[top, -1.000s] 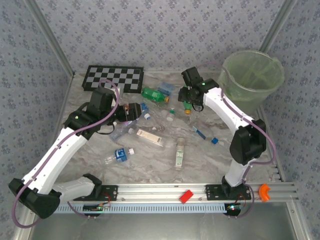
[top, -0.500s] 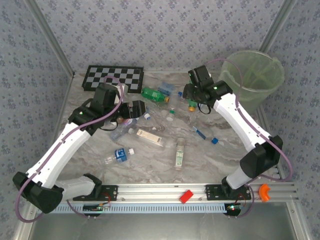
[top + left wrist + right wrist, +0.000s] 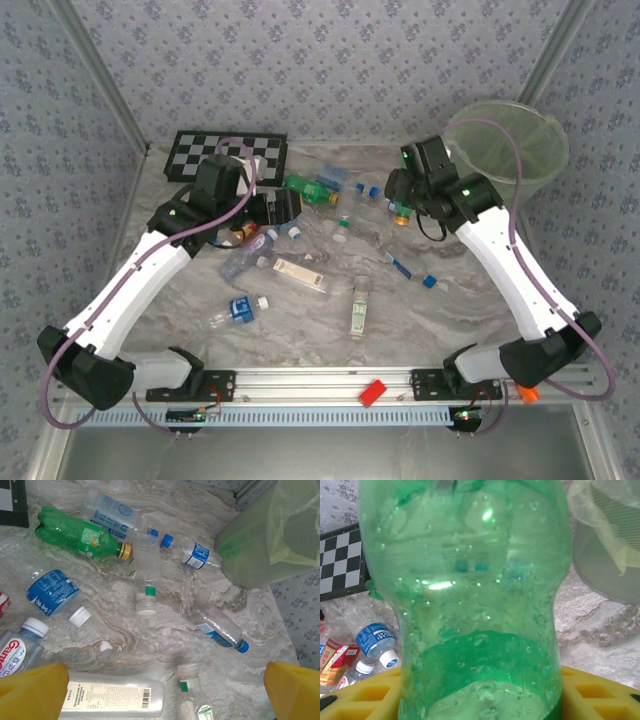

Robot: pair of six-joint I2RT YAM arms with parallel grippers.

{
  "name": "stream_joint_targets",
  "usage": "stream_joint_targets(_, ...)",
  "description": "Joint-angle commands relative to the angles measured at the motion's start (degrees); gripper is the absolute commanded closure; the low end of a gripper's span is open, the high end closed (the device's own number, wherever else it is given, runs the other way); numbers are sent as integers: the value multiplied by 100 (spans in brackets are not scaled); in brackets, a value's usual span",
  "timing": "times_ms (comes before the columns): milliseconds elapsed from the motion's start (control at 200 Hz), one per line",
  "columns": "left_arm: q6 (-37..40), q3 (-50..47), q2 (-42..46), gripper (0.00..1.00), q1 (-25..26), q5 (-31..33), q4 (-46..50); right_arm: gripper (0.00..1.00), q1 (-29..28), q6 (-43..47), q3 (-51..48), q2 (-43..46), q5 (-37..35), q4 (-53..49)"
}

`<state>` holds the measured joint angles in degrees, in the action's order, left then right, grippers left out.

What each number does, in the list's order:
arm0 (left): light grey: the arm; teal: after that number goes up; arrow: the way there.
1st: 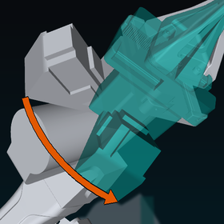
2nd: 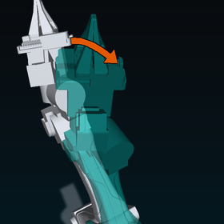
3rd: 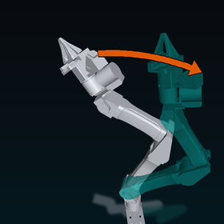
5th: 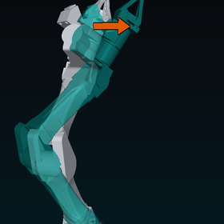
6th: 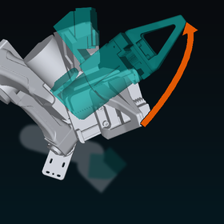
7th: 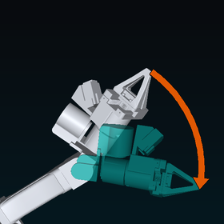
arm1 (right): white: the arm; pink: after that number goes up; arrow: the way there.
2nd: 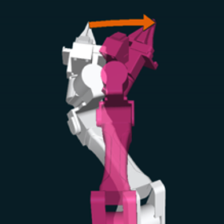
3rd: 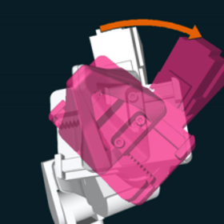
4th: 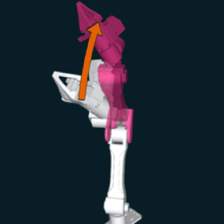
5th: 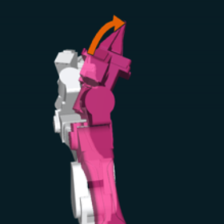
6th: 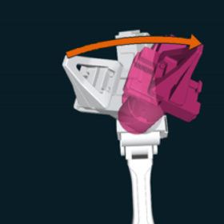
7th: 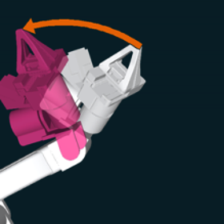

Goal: Put the plastic bottles in the bin

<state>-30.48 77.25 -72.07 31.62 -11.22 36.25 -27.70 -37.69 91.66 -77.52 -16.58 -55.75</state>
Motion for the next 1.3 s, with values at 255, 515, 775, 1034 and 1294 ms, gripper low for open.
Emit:
stream_joint_targets(255,112,150,44,0,42,-169,-126,44,428,113,570,606,-170,-569)
stream_joint_targets(515,124,90,132,0,42,-135,-82,44,802,428,1024,719,-119,-738)
stream_joint_targets(775,86,65,167,0,38,-133,-119,44,1524,641,1342,876,142,-875)
stream_joint_targets(1034,60,55,227,0,43,-102,-66,44,2897,963,1649,914,782,-981)
stream_joint_targets(1294,-2,-173,456,0,39,24,-75,44,4282,1082,1659,742,1406,-774)
